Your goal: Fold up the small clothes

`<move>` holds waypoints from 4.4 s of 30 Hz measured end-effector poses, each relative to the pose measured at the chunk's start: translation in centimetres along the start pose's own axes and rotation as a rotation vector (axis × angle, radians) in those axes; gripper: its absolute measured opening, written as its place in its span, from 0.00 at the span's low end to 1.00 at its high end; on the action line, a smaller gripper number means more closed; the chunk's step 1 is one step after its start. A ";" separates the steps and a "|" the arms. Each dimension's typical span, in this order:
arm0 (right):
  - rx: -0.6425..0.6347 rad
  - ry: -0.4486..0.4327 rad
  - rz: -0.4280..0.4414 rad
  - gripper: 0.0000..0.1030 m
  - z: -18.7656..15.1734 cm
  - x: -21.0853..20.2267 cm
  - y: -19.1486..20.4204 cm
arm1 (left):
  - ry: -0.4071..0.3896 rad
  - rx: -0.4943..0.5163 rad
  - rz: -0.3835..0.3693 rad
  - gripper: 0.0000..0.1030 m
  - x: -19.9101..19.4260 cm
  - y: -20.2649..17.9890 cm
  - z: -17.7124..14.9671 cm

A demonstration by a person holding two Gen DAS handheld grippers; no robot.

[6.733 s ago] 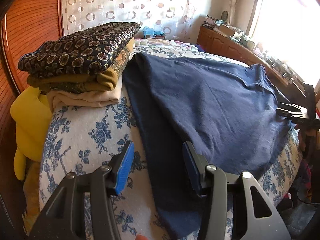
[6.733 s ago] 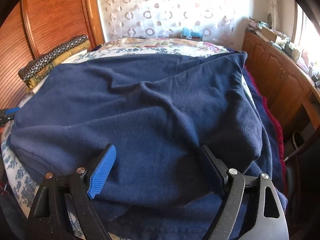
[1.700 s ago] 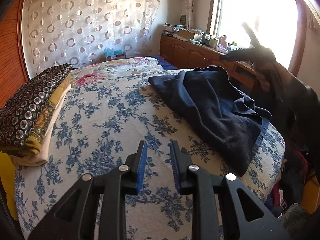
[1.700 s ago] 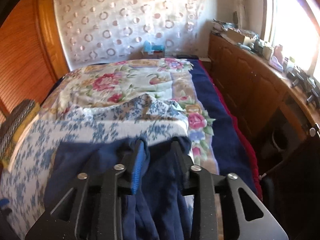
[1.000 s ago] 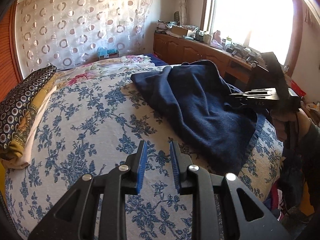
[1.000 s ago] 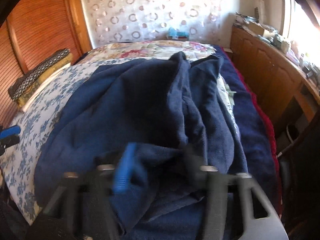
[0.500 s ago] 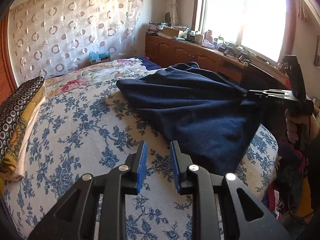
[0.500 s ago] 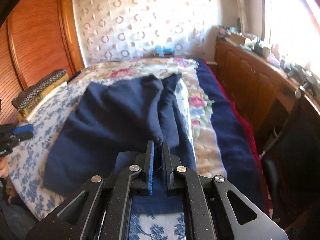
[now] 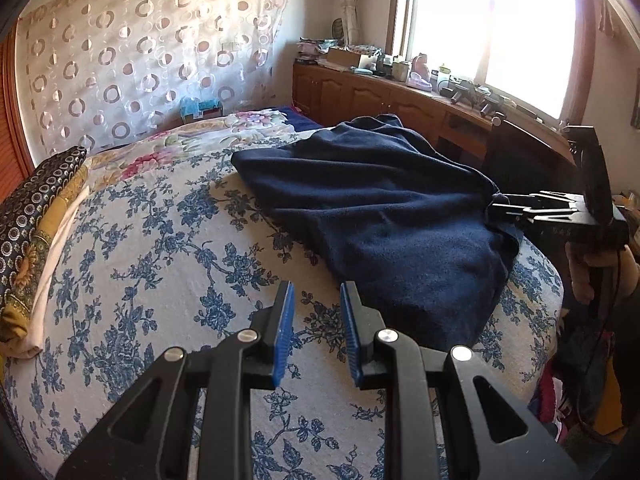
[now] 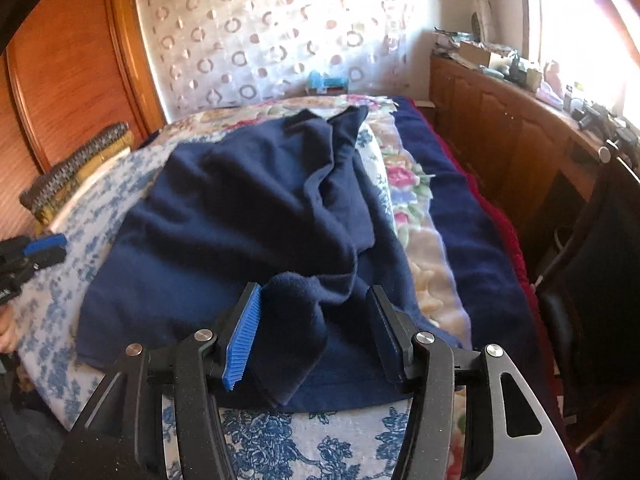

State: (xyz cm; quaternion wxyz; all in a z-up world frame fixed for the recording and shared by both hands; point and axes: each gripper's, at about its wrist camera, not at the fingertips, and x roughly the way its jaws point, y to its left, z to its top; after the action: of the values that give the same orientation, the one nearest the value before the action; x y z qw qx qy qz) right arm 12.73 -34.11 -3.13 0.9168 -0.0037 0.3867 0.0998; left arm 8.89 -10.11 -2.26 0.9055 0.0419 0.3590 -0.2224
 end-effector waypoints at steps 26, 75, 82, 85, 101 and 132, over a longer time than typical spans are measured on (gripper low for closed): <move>-0.029 0.052 -0.297 0.69 -2.8 0.5 -1.2 | 0.015 0.005 0.003 0.22 0.5 -0.2 -0.6; -0.080 -0.088 0.111 0.02 18.3 12.3 -3.8 | 0.128 -0.004 -0.018 0.40 12.8 5.1 7.3; -0.085 0.004 0.062 0.03 18.1 14.3 -4.1 | 0.129 0.002 -0.001 0.43 12.7 4.7 7.3; -0.091 -0.003 0.036 0.16 18.0 13.9 -4.3 | 0.129 0.002 0.001 0.43 12.7 4.7 7.3; -0.046 -0.032 0.039 0.73 10.8 4.6 -5.5 | 0.130 -0.001 0.016 0.45 12.6 4.6 7.2; 0.094 0.065 0.122 0.73 -2.5 0.6 -7.5 | 0.168 -0.023 -0.155 0.45 3.3 -5.7 -1.3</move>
State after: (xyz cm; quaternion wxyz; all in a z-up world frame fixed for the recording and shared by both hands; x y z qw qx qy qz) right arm 12.75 -41.60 -5.83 0.8950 0.0599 0.4202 0.1370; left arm 7.79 -16.15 -4.95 0.8527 0.0220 0.4383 -0.2833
